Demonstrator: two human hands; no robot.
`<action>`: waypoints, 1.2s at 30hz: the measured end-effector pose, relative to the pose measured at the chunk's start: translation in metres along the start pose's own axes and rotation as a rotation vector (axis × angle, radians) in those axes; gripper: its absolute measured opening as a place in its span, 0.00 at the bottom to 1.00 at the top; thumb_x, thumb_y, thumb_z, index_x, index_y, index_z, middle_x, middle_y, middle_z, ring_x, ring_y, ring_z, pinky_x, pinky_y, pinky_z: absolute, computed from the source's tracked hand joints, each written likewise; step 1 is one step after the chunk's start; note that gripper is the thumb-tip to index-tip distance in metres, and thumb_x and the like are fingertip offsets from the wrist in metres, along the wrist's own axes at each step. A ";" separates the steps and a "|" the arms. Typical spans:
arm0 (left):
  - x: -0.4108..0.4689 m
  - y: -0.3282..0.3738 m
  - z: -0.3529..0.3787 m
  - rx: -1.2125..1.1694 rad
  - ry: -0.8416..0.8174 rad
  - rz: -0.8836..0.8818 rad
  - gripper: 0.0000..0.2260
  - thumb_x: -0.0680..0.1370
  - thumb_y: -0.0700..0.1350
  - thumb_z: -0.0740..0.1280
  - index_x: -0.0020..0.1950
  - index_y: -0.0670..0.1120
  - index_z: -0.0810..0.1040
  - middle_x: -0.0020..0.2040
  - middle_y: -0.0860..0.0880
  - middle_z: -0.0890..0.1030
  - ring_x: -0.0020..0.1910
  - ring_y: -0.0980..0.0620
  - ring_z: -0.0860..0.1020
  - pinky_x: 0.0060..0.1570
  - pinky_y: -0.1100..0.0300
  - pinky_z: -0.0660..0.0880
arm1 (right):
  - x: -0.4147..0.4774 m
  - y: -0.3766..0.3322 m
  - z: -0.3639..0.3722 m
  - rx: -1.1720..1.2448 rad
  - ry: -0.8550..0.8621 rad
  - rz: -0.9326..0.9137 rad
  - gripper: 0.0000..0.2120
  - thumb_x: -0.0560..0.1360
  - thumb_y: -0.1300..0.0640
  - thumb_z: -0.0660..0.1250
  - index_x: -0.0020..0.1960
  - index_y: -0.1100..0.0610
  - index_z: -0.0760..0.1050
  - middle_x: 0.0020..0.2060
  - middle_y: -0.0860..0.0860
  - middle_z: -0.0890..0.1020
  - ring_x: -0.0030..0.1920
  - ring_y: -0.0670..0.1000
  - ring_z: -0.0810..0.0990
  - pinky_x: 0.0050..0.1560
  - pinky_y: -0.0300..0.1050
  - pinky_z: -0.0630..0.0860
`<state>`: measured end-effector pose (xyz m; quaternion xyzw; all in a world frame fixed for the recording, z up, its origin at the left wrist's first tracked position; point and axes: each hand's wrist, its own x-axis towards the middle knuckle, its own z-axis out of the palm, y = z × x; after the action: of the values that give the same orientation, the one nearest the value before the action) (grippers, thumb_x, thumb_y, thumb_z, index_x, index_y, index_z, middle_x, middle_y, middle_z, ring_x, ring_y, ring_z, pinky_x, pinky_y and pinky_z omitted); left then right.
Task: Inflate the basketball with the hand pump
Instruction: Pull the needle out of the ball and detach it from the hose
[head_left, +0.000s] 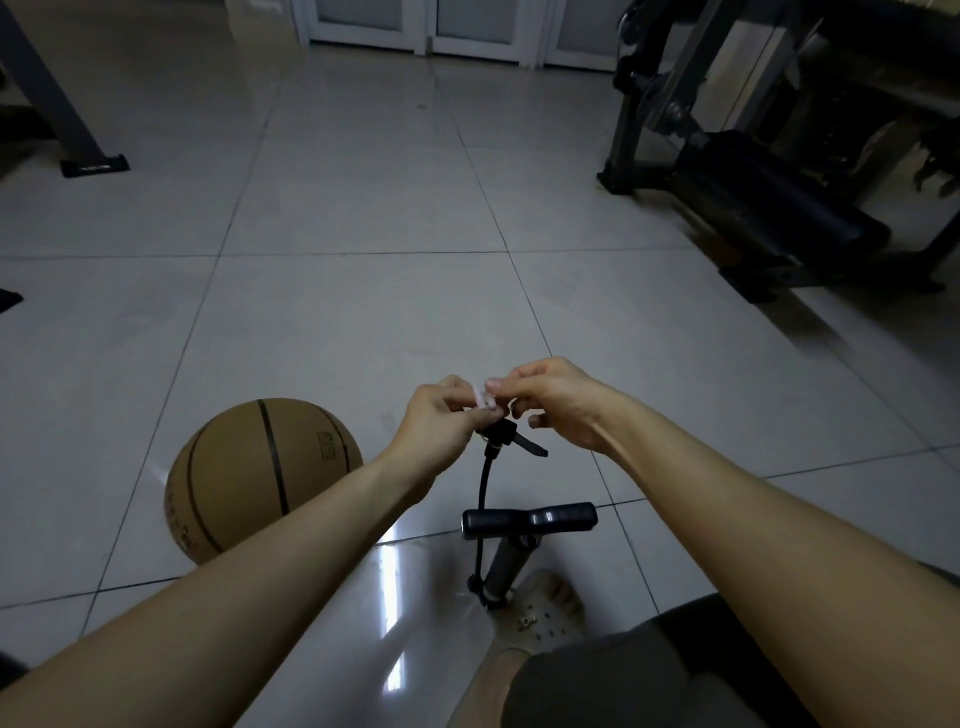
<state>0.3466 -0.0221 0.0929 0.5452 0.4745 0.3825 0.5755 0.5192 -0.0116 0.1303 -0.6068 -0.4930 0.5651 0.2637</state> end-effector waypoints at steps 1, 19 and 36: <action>0.001 -0.001 0.001 -0.036 0.004 -0.025 0.03 0.76 0.35 0.74 0.43 0.40 0.86 0.46 0.46 0.78 0.41 0.58 0.81 0.45 0.68 0.75 | 0.000 0.000 -0.001 0.013 0.006 0.029 0.07 0.73 0.51 0.76 0.39 0.52 0.83 0.39 0.49 0.84 0.42 0.49 0.74 0.47 0.47 0.68; 0.026 0.013 -0.010 -0.015 -0.132 -0.375 0.04 0.73 0.40 0.72 0.41 0.49 0.82 0.41 0.57 0.80 0.45 0.54 0.71 0.48 0.55 0.65 | 0.011 -0.024 -0.009 0.076 -0.074 0.384 0.04 0.77 0.57 0.72 0.47 0.57 0.80 0.33 0.50 0.79 0.35 0.47 0.75 0.39 0.40 0.74; 0.032 0.000 -0.021 -0.150 -0.107 -0.510 0.03 0.78 0.46 0.71 0.44 0.50 0.83 0.50 0.51 0.85 0.55 0.49 0.81 0.60 0.47 0.72 | -0.020 -0.015 -0.007 -0.458 0.039 0.096 0.11 0.74 0.54 0.75 0.53 0.57 0.82 0.46 0.51 0.83 0.47 0.51 0.82 0.46 0.47 0.79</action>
<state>0.3343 0.0144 0.0898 0.3836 0.5356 0.2299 0.7164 0.5240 -0.0222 0.1532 -0.6844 -0.5736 0.4385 0.1015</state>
